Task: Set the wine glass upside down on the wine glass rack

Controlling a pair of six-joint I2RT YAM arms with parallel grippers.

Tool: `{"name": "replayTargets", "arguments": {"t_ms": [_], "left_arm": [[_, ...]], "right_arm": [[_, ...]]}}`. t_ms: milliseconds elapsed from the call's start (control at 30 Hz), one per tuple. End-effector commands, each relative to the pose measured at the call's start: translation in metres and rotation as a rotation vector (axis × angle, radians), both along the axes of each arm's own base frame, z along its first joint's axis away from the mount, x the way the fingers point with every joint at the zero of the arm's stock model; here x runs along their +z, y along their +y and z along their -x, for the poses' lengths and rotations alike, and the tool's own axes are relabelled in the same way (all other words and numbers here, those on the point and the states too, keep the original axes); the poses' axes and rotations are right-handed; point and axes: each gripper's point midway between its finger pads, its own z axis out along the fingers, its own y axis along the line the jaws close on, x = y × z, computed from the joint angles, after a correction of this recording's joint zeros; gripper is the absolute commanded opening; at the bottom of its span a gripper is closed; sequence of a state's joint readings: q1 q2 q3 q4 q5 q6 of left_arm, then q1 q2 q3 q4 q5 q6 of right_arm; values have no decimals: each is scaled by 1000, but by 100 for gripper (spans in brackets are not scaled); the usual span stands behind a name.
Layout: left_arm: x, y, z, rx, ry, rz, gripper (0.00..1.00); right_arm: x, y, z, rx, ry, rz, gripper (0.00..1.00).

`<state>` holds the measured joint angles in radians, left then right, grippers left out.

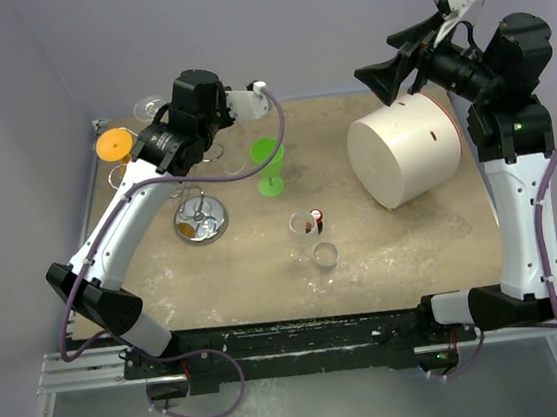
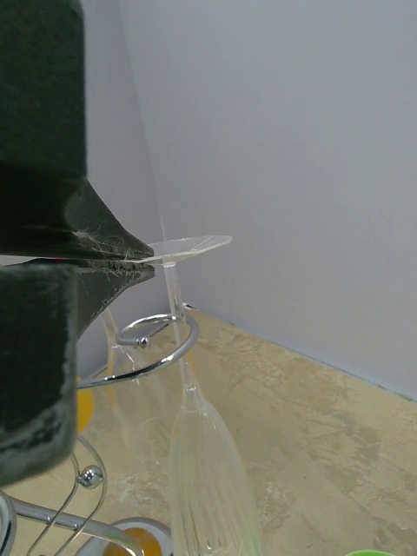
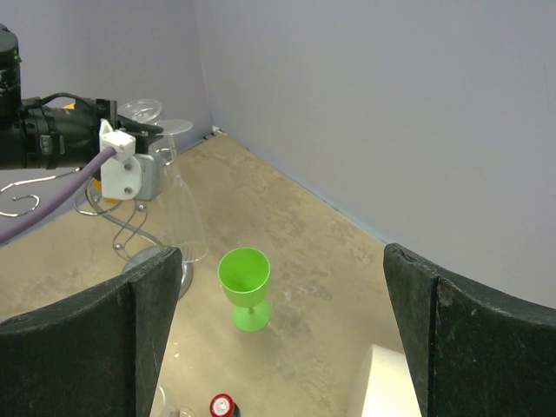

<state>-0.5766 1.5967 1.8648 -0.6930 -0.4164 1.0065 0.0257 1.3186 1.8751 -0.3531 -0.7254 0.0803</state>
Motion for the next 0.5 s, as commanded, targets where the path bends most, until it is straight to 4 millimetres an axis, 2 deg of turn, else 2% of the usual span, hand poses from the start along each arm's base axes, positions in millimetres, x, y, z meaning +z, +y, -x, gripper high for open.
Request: {"name": "replayTargets", "arguments": {"t_ms": [0,467], "left_arm": [[18,8,5,33,-66,25,0],[11,17,16,47,-41,23,0]], "right_arm": [[19,0,13,14,-66,-13,100],[19,-2,14,17,-63,-25,100]]}}
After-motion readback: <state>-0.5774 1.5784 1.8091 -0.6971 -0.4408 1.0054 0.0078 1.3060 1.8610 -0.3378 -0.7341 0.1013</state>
